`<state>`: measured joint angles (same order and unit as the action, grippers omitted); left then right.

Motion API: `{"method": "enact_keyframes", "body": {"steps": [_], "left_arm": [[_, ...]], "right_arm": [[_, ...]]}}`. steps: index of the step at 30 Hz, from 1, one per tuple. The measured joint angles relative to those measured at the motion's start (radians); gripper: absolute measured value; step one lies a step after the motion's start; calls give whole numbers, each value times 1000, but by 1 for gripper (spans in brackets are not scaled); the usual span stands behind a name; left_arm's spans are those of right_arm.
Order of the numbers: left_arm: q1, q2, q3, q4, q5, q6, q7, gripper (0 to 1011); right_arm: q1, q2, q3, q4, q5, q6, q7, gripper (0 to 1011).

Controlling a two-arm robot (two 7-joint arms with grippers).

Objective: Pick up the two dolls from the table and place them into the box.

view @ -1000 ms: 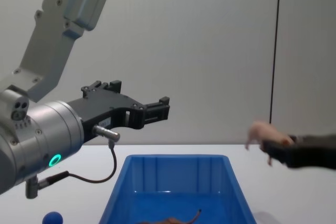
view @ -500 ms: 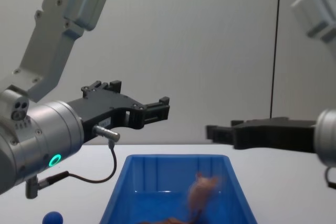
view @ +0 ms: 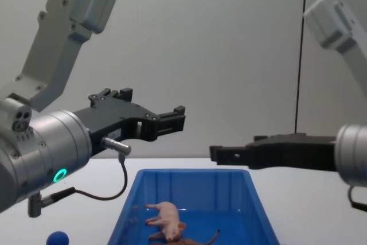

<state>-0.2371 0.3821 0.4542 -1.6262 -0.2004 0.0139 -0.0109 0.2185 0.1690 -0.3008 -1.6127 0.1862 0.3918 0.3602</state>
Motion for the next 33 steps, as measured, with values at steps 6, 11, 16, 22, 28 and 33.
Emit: {"method": "enact_keyframes", "body": {"steps": [6, 11, 16, 22, 28, 33], "left_arm": [[0, 0, 0, 0, 0, 0, 0, 1001], [0, 0, 0, 0, 0, 0, 0, 1001], [0, 0, 0, 0, 0, 0, 0, 1001], [3, 2, -1, -2, 2, 0, 2, 1001], [26, 21, -7, -25, 2, 14, 33, 1001], [56, 46, -16, -50, -8, 31, 72, 1001]], "right_arm": [[-27, 36, 22, -24, 18, -20, -2, 1001], [-64, 79, 50, -53, 51, -39, -15, 1001], [-96, 111, 71, -74, 81, -52, -28, 1001], [-124, 139, 90, -94, 107, -65, -40, 1001], [-142, 155, 101, -105, 123, -73, -47, 1001], [-150, 164, 107, -111, 131, -76, -50, 1001]]}}
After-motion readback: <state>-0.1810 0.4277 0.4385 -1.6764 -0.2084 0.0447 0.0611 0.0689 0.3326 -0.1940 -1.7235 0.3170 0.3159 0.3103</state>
